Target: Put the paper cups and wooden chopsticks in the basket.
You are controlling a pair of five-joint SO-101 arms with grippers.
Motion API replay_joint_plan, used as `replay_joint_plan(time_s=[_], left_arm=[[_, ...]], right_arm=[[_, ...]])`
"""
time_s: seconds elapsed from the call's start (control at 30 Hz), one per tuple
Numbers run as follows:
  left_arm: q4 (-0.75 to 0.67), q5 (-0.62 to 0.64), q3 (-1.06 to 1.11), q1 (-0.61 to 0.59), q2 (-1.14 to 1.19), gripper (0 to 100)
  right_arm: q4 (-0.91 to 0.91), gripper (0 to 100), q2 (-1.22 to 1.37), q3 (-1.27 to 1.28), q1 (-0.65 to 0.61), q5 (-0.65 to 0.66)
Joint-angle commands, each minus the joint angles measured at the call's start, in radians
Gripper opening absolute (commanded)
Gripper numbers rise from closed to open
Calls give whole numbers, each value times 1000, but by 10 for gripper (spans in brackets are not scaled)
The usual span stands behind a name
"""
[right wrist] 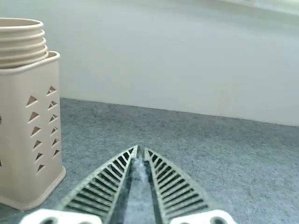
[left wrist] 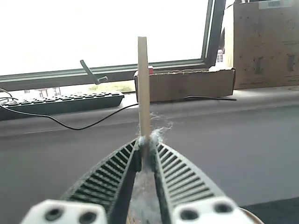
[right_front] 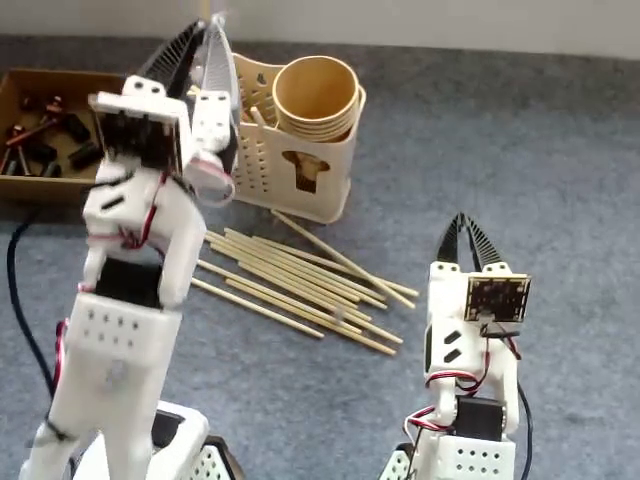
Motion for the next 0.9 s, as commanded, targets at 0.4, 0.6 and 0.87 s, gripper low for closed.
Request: replay_joint_plan(time_s=[0.4,0.6,0.87], left_arm=[[-18,9,-159,-30,309,5],[26,6,-137,-30,340,7],[273,8,-185,-44,334,82]], right_arm=[[-5,7,-4,113,-12,11],[-5,7,-4,113,-12,11],[-5,7,-4,113,-12,11]])
